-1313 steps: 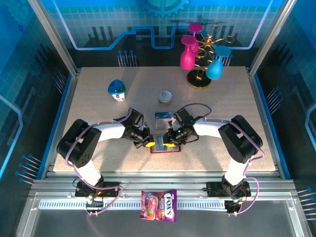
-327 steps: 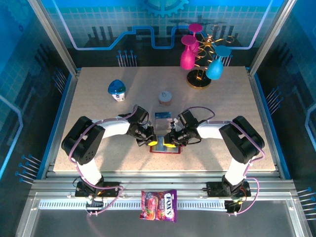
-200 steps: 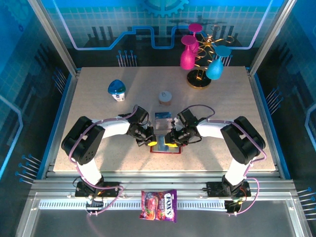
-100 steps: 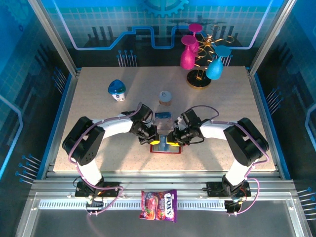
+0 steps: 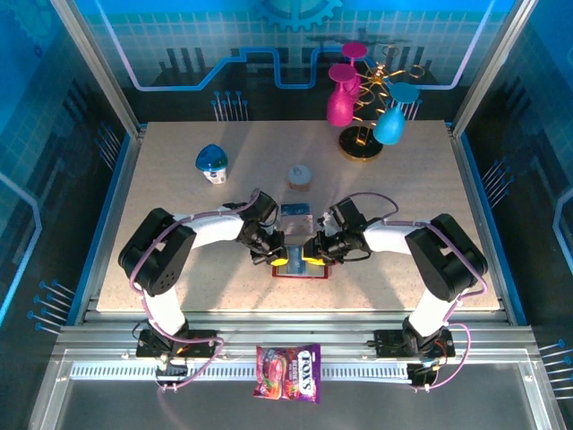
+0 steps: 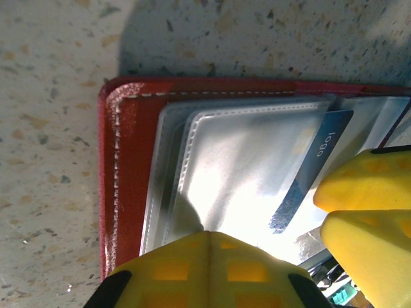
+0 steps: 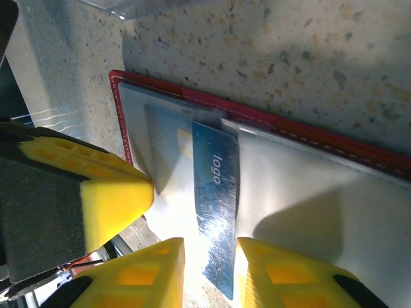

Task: Take the credit cards out of the card holder

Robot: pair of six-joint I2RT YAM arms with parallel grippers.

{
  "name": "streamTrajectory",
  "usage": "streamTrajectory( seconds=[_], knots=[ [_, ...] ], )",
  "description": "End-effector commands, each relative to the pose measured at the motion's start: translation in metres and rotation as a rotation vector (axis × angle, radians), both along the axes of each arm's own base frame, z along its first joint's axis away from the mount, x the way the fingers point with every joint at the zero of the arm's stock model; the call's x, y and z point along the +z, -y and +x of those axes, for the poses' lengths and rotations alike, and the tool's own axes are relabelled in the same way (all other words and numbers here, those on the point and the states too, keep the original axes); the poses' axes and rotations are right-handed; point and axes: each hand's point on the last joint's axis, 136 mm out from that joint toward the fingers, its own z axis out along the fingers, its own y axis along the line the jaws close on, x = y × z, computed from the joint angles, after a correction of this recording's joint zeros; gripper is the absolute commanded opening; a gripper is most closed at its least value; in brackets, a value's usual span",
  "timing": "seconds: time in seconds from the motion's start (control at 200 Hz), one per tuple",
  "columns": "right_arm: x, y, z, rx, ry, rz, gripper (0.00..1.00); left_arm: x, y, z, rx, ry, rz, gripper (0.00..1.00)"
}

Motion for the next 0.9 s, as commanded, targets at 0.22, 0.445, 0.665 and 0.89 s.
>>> streamTrajectory(
  seconds=[0.22, 0.445, 0.665, 0.89],
  knots=[
    [-0.013, 0.001, -0.005, -0.009, -0.051, 0.026, 0.27, -0.013, -0.006, -0.011, -0.026, -0.046, 0.051, 0.0],
    [-0.01, -0.002, -0.004, -0.006, -0.051, 0.039, 0.27, -0.014, -0.006, -0.012, -0.028, -0.052, 0.05, 0.0],
    [-0.003, -0.005, -0.003, -0.01, -0.04, 0.069, 0.25, -0.014, -0.005, -0.014, -0.033, -0.054, 0.05, 0.0],
    [0.003, -0.006, 0.0, -0.017, -0.025, 0.088, 0.2, -0.015, -0.005, -0.013, -0.033, -0.055, 0.053, 0.0]
  ],
)
